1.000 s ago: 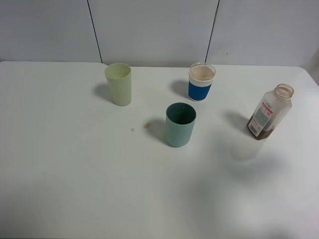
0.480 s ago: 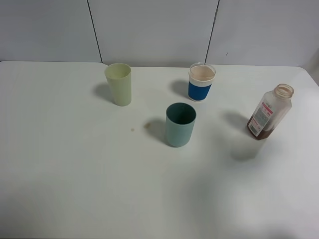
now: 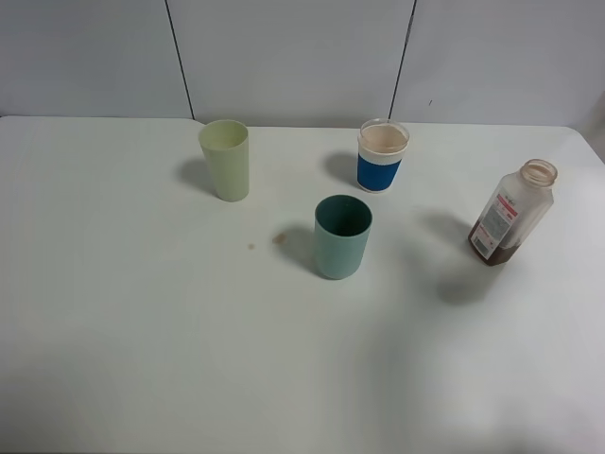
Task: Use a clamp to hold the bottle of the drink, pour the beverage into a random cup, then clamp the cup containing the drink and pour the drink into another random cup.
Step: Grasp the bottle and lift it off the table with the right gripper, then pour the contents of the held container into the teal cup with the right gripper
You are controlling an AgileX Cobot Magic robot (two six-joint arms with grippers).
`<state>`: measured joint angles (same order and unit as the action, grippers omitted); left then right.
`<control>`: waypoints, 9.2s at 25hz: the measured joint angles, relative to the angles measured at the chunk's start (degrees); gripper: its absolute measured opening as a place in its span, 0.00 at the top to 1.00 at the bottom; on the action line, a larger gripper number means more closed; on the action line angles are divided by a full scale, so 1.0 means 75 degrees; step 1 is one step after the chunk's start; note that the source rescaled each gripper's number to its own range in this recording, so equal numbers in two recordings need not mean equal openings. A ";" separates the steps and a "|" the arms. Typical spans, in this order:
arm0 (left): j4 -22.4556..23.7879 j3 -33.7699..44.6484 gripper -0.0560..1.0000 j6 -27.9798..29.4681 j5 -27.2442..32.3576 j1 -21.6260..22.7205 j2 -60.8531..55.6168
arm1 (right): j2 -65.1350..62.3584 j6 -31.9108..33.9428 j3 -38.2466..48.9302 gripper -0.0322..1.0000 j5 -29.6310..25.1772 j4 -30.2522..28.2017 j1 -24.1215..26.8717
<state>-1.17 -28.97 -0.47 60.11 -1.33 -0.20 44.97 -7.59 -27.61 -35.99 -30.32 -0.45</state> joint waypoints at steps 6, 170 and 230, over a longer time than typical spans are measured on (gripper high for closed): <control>-0.0006 0.0000 0.10 0.0000 0.0000 0.0000 0.0000 | 0.0131 0.0213 0.0653 0.04 0.0902 0.0268 0.0192; -0.0006 0.0000 0.10 0.0000 0.0000 0.0000 0.0000 | 0.9933 0.1605 0.0703 0.07 1.4018 0.1077 0.1908; -0.0006 0.0000 0.10 0.0000 0.0000 0.0000 0.0000 | 0.5944 0.2047 0.0016 0.95 1.0255 0.1103 0.0900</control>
<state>-1.22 -28.97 -0.47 60.11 -1.33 -0.20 89.55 7.77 -27.49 40.92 -22.05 6.30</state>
